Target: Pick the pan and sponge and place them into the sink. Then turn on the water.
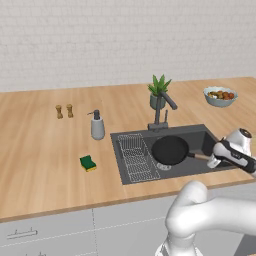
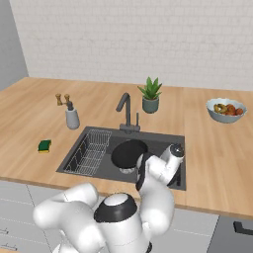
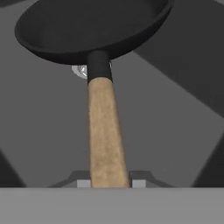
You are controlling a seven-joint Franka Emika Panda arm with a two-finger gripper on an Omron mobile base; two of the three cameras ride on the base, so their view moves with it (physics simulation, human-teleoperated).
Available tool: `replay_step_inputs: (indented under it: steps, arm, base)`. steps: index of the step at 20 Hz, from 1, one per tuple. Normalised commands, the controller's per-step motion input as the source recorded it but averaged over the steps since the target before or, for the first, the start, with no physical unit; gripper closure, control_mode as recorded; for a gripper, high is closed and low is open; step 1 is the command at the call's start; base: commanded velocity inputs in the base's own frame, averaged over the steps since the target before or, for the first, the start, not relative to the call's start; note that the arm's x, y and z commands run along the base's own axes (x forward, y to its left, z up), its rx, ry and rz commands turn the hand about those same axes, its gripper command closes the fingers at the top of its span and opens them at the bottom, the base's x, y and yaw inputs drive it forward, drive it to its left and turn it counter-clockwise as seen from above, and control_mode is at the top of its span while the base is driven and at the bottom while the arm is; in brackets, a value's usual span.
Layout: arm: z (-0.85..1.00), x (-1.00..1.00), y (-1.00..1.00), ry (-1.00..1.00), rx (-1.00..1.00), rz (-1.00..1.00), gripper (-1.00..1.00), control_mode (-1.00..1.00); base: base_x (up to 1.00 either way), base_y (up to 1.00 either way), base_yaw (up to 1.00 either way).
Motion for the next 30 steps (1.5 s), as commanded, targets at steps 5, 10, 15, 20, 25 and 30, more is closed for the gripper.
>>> replay_step_inputs:
  steps: [5, 10, 15, 20, 25, 30]
  arm:
    - [-0.06, 0.54, 0.09, 0.16, -0.13, 0.0, 1.0, -1.0]
    - [-0.33, 0.28, 0.13, 0.18, -0.14, 0.0, 1.0, -1.0]
    - [-0.37, -0.25, 0.31, 0.1, -0.12, 0.12, 1.0, -1.0]
    - [-0.34, -0.64, 0.32, 0.08, -0.08, 0.26, 1.0, -1.0]
    - [-0.36, -0.51, 0.22, 0.11, -0.08, 0.31, 1.0, -1.0]
    - [-0.57, -0.06, 0.14, 0.11, -0.07, 0.19, 1.0, -1.0]
  base:
    - [0.0, 0.0, 0.0]
    - [0.0, 0.0, 0.0]
    - [0.0, 0.0, 0.0]
    - [0.0, 0.0, 0.0]
    - [0.0, 0.0, 0.0]
    - [0.0, 0.0, 0.0]
